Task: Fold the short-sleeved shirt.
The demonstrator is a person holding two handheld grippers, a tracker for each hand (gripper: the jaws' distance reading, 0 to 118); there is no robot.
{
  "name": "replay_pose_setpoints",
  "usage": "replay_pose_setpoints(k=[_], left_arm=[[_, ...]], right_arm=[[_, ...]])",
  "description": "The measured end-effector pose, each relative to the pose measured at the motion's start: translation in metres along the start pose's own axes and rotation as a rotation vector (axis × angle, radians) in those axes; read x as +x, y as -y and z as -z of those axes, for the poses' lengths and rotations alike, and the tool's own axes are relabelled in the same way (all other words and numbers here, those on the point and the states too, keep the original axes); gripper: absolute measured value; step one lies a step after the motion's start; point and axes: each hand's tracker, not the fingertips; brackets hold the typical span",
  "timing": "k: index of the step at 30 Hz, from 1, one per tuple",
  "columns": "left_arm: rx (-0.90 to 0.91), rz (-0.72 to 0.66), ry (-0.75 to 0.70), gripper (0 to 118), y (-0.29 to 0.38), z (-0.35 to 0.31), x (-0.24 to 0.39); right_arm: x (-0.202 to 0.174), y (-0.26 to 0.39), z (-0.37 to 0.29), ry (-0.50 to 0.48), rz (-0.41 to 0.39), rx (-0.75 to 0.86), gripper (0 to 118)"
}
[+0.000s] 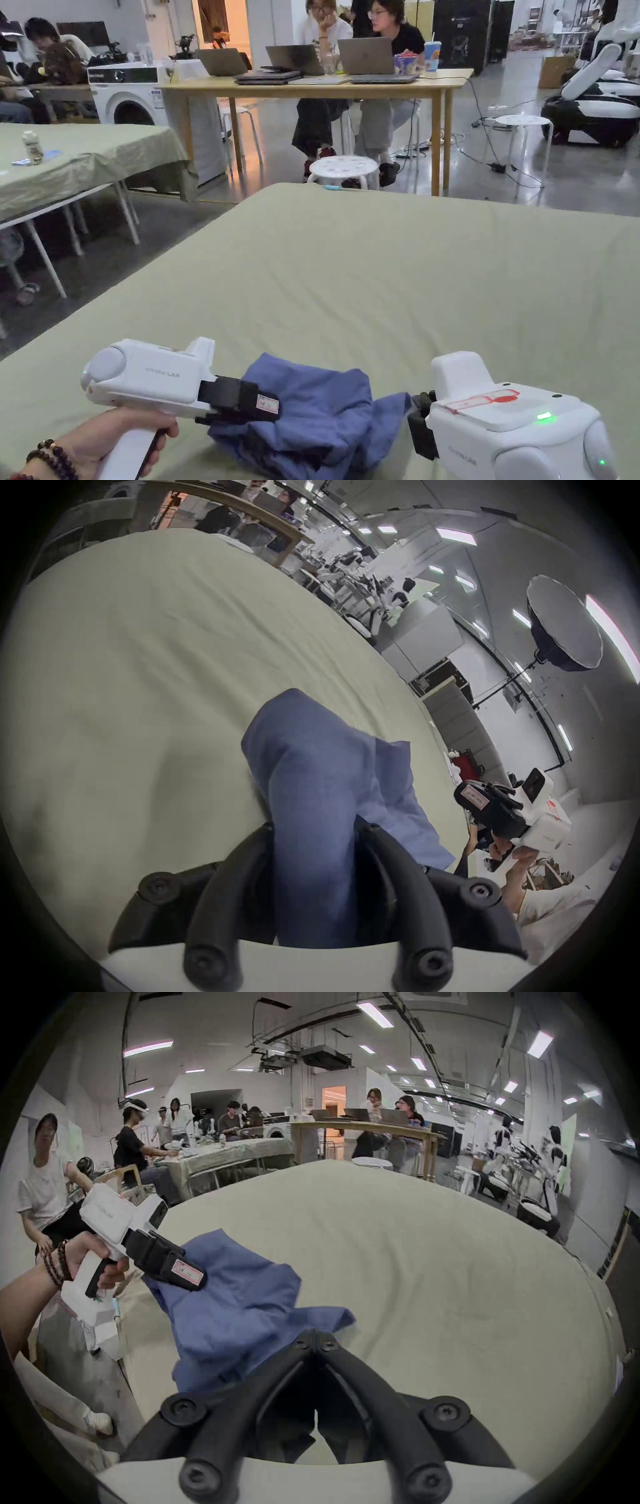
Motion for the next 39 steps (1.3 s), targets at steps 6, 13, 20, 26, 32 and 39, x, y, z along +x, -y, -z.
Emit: replay_pose_setpoints(k=[6,13,20,26,32,39], left_arm=[[0.048,-0.032,0.004,30,-0.019,-0.032,-0.063],[0.16,-0.001,-0.021,118,-0.009,-0.047,-0.045],[0.27,0.076,-0.142,74,-0.017,-0.082,0.033],[0.4,0.257,-0.32,0,-0.002,-0.003,0.157],[0.451,0.425,-0.342,0,0.019,0.121,0.295],[0.624,0.532,-0.374,0,0.012,0.198,0.456]], right_arm=[[-0.012,-0.007,0.033,-0.026,-0.019,-0.016,0],[-0.006,-0.002,0.024,-0.01,-0.027,-0.037,0],[0.018,0.002,-0.008,0.028,-0.01,0.008,0],[0.063,0.003,-0.046,0.137,0.05,0.054,0],[0.133,0.009,-0.107,0.27,0.134,0.112,0],[0.228,-0.005,-0.201,0.482,0.178,0.269,0]])
